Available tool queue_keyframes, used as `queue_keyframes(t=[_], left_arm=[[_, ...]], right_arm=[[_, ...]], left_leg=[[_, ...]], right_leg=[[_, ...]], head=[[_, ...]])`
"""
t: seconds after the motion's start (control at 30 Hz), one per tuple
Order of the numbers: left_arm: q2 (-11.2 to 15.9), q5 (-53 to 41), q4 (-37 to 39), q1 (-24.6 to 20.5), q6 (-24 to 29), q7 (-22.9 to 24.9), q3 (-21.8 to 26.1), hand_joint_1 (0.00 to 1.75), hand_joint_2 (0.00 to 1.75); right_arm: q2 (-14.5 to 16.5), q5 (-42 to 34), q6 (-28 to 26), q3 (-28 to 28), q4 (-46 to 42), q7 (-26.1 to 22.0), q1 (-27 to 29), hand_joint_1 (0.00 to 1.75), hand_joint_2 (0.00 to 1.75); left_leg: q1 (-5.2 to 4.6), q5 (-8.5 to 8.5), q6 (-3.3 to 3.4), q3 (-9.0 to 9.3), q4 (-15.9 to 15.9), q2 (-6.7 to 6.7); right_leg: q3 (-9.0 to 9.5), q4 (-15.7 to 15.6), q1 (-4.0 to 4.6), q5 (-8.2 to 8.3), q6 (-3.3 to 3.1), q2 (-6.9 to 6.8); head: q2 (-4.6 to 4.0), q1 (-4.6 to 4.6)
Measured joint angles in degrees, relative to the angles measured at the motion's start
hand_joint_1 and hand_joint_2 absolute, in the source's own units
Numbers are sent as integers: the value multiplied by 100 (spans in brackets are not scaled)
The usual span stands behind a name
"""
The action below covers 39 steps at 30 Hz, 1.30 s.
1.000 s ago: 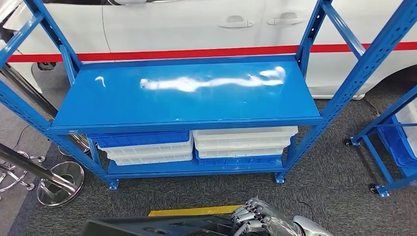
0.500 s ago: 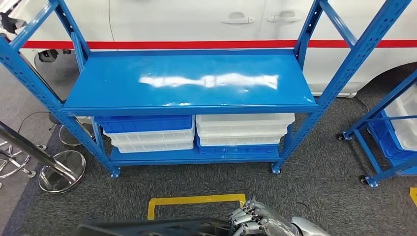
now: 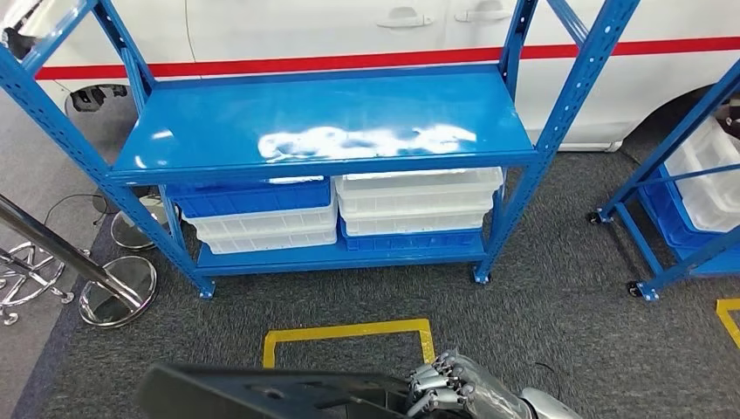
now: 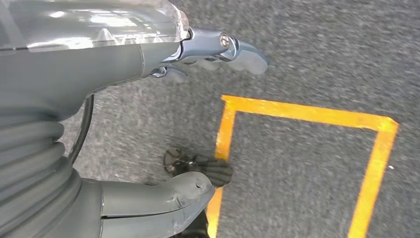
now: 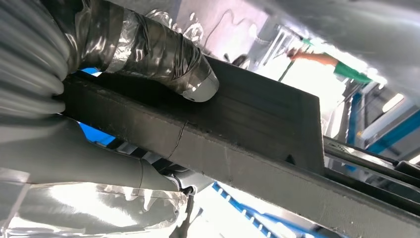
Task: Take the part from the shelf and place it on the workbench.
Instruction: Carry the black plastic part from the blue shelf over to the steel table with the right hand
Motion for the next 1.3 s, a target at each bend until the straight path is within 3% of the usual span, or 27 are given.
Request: queue_keyframes(t=[0.07,0.1,0.17,0.23,0.3,0.33,0.37,0.43,0.47,0.5,0.57,0.6,0.63,0.67,0.73,0.8,0.83,0.93,1.0,1.07,1.1,1.13,1.17,1.2,1.23,1.3], left_arm=[[-2,-1,1,-3,20,0,1,0,175],[-2,-4,1,-9,27,0,1,0,175],[-1,-19,1,-19,27,-5,1,0,175],[12,-49,0,-30,19,-14,1,0,175],[30,-85,-1,-48,3,-22,1,0,175],[37,-97,-1,-56,-4,-26,1,0,175],[37,-105,0,-58,-9,-28,1,0,175],[37,-109,1,-58,-16,-28,1,0,175],[36,-111,1,-58,-20,-28,1,0,175],[35,-113,1,-59,-22,-27,1,0,175],[34,-114,1,-59,-25,-26,1,0,175],[33,-114,1,-58,-26,-27,1,0,175],[33,-114,1,-57,-26,-27,1,0,175],[33,-114,1,-56,-26,-27,1,0,175],[31,-114,1,-55,-26,-27,1,0,175],[26,-114,1,-57,-26,-27,1,0,175],[24,-114,1,-56,-26,-27,1,0,175],[20,-115,1,-47,-28,-28,1,0,175],[19,-116,2,-42,-30,-27,1,0,175],[19,-117,3,-41,-31,-27,1,0,175],[18,-122,3,-41,-31,-27,1,0,175],[17,-129,3,-41,-32,-27,1,0,175],[16,-144,3,-41,-34,-26,1,0,175],[16,-162,3,-42,-35,-25,1,0,175],[15,-180,3,-44,-36,-24,1,0,175],[11,-218,3,-50,-47,-5,1,0,175]], right_arm=[[5,-13,-72,36,-5,-2,0,175,175],[9,-39,-75,69,-5,12,-7,175,175],[9,-117,10,124,-5,33,-29,175,175],[-10,-248,198,144,-5,-56,-61,175,175],[-28,-337,356,145,-5,-225,-97,175,175],[-31,-344,400,145,-5,-284,-114,175,175],[-31,-340,427,145,-5,-320,-130,175,175],[-31,-334,446,148,-5,-346,-147,175,175],[-32,-333,446,149,-5,-351,-152,175,175],[-33,-333,446,150,-5,-356,-155,175,175],[-33,-332,446,153,-5,-361,-158,175,175],[-33,-332,446,155,-4,-362,-158,175,175],[-33,-332,446,156,-4,-362,-158,175,175],[-33,-332,446,157,-4,-363,-158,175,175],[-33,-332,446,158,-5,-363,-165,175,175],[-33,-331,446,158,-7,-365,-176,175,175],[-33,-331,446,158,-7,-366,-183,175,175],[-34,-330,446,159,-8,-368,-193,175,175],[-33,-330,446,160,-8,-370,-198,175,175],[-33,-323,467,160,-7,-372,-201,175,175],[-33,-312,496,160,-7,-374,-201,175,175],[-33,-292,538,160,-6,-380,-200,175,175],[-34,-263,587,160,-5,-392,-200,175,175],[-34,-232,631,160,-5,-407,-200,175,175],[-35,-202,670,160,-5,-422,-200,175,175],[-42,-154,725,159,-5,-447,-205,175,175]], left_leg=[[3,-549,-27,-158,699,-11],[3,-630,-29,-170,980,-11],[-2,-400,3,42,1068,-15],[-31,-158,103,617,441,-31],[-70,-253,184,1201,-391,-48],[-89,-321,207,1346,-639,-54],[-100,-324,215,1382,-765,-53],[-83,-199,251,1311,-828,-27],[-69,-122,282,1256,-855,-8],[-56,-50,309,1187,-868,11],[-61,69,345,1017,-838,30],[-62,129,340,921,-811,37],[-60,183,329,822,-776,43],[-57,231,315,717,-732,47],[-50,304,273,518,-627,51],[-55,365,216,387,-533,51],[-55,402,183,353,-514,52],[-42,451,81,283,-501,39],[-24,100,13,155,-208,7],[-1,-448,-42,-30,479,-12],[8,-604,-63,-92,820,-12],[16,-623,-79,-89,1026,-12],[27,-528,-91,0,1045,-12],[40,-362,-99,192,844,-12],[55,-213,-105,457,487,-15],[48,-146,-86,961,-285,-43]], right_leg=[[-184,10,16,138,-32,2],[-281,19,26,208,-33,4],[-484,56,51,336,-25,8],[-649,107,70,440,-8,11],[-733,140,83,533,34,4],[-753,137,78,586,67,-2],[-763,121,73,647,104,-7],[-804,137,52,628,178,3],[-852,247,44,467,212,13],[-925,471,31,202,246,22],[-1090,1151,1,-342,313,30],[-1132,1466,-15,-451,343,29],[-1113,1649,-30,-420,367,28],[-1006,1652,-46,-280,385,27],[-516,1091,-69,-24,388,25],[-14,339,-48,-77,334,25],[102,125,-27,-150,295,26],[53,18,-22,-64,153,13],[-57,-15,-52,67,55,-8],[-203,-9,-47,178,16,-19],[-281,0,-45,232,20,-21],[-361,12,-46,284,31,-22],[-440,28,-50,332,46,-22],[-512,48,-59,373,67,-20],[-578,73,-66,405,93,-18],[-682,129,-63,457,159,-14]], head=[[1,-1],[1,-1],[1,-2],[1,-2],[1,-2],[1,-2],[1,-2],[1,0],[1,0],[0,1],[0,0],[0,0],[1,0],[1,0],[1,0],[1,-1],[1,-1],[1,-1],[1,-1],[1,-1],[1,-2],[1,-2],[1,-2],[1,-2],[1,-2],[1,-2]])
